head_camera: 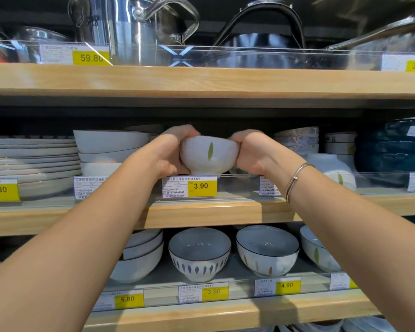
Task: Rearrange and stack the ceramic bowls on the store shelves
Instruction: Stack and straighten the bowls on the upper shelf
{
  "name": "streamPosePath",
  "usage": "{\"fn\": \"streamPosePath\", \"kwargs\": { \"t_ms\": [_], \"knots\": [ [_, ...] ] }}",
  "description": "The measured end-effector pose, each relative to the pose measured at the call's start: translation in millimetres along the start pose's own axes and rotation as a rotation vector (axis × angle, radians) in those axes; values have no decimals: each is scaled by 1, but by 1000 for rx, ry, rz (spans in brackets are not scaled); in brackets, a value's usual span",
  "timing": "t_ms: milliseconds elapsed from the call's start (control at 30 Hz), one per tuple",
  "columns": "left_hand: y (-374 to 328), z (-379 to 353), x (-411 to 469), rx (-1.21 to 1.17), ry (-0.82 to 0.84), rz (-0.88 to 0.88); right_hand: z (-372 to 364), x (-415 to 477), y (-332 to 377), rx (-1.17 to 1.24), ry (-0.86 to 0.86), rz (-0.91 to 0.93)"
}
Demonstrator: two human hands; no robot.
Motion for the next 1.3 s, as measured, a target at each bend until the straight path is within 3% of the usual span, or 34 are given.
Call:
{"fn": "streamPosePath", "kwargs": {
  "t_ms": [167, 333, 467, 633, 867, 1000, 1100, 1300],
  "knots": [
    [5, 12, 8, 271, -44, 68, -1, 5, -5, 14, -6, 16],
    [9, 20, 18, 324, -55, 6, -8, 13, -3, -344, -74, 182],
    [9, 20, 17, 386, -111, -6, -11, 11, -8, -470, -22, 180],
    [3, 17, 14, 657, -219, -148, -16, 8, -9, -641, 32, 225],
    [-10, 9, 9, 916, -311, -355, -19, 9, -7, -778, -29, 265],
    [-14, 2, 6, 868, -336, -470, -16, 10, 4, -930, -102, 407],
    [-21, -9, -1, 827, -307, -570, 3, 14, 25, -873, -202, 495],
    [-32, -61, -5, 782, -106, -678, 74, 19, 51, -968, -402, 443]
  ]
}}
Point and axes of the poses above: each hand's wrist, its own x-axis towards the middle knuckle, its own z-axis out of the back of the hand, y = z × x, the point moved 4 cm from there along x, towards the middle knuckle, and after that the axes turned 14 degrees about -y, right-handed, at the moved point
